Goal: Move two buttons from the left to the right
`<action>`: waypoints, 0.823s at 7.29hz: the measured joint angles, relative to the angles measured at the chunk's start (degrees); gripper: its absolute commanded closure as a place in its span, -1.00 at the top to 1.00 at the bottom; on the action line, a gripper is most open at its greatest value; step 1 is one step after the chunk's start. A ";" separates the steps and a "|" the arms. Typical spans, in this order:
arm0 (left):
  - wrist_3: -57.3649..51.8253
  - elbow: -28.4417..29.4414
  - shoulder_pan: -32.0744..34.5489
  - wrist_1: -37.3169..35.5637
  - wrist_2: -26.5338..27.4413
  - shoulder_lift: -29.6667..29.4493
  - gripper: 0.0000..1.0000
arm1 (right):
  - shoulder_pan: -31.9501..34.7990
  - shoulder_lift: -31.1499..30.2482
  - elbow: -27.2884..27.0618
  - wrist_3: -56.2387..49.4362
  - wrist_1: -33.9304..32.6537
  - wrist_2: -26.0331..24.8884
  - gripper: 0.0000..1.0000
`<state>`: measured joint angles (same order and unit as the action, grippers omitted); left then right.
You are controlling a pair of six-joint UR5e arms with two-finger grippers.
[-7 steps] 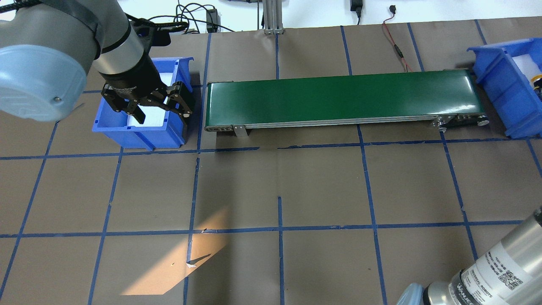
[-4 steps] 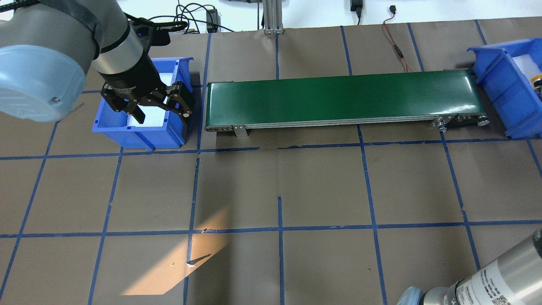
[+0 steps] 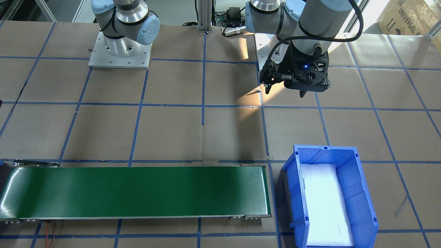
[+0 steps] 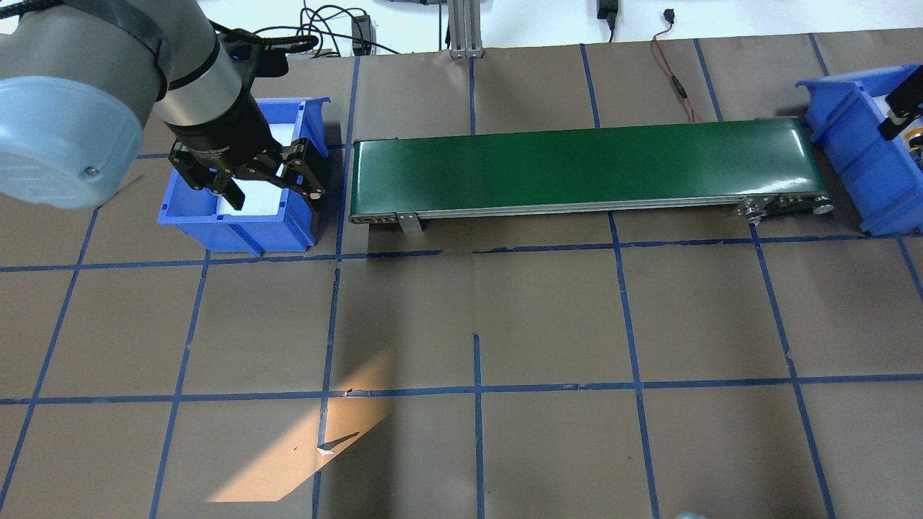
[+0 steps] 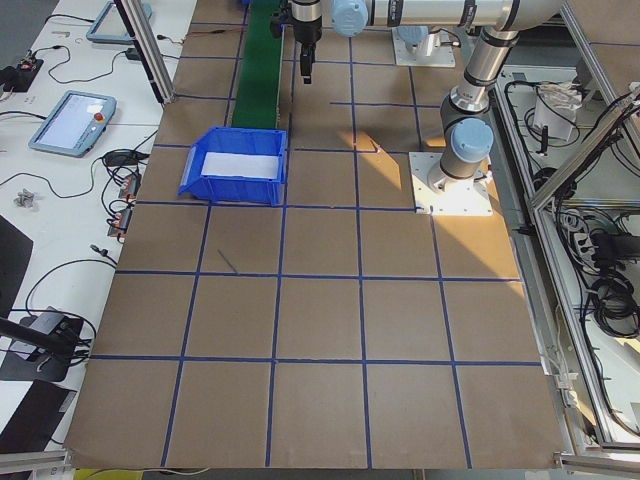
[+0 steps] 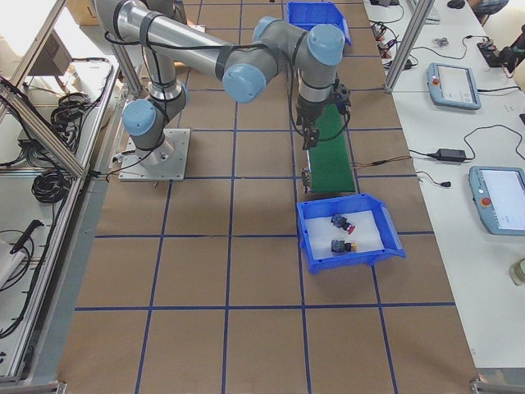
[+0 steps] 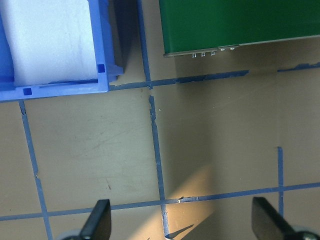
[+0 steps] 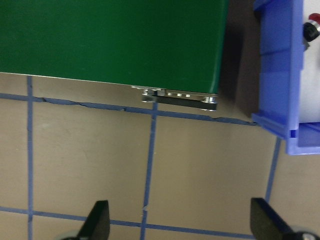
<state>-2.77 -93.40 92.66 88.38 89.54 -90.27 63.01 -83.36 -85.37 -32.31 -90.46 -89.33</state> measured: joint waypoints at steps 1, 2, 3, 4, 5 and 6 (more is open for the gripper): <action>0.09 0.05 0.04 0.05 0.04 -0.08 1.00 | 5.28 -1.77 -2.22 7.61 -0.98 -0.06 0.99; 0.25 0.08 0.05 0.01 -0.04 -0.10 1.00 | 10.95 -2.67 -3.07 14.30 -1.46 -0.15 0.99; 0.50 0.05 0.04 -0.09 -0.21 -0.15 1.00 | 15.77 -3.31 -3.35 18.62 -1.89 -0.22 1.00; 1.04 0.01 0.02 -0.20 -0.31 -0.23 1.00 | 19.23 -3.73 -3.51 20.75 -2.51 -0.27 1.00; 1.68 -0.01 -0.01 -0.24 -0.35 -0.30 1.00 | 21.05 -3.82 -3.62 21.59 -2.92 -0.30 1.00; 1.95 -0.01 -0.02 -0.24 -0.33 -0.38 1.00 | 21.77 -3.75 -3.67 21.88 -3.12 -0.31 1.00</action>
<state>-0.81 -93.41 92.64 88.14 89.21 -90.66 84.78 -87.11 -89.04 -10.43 -93.58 -89.65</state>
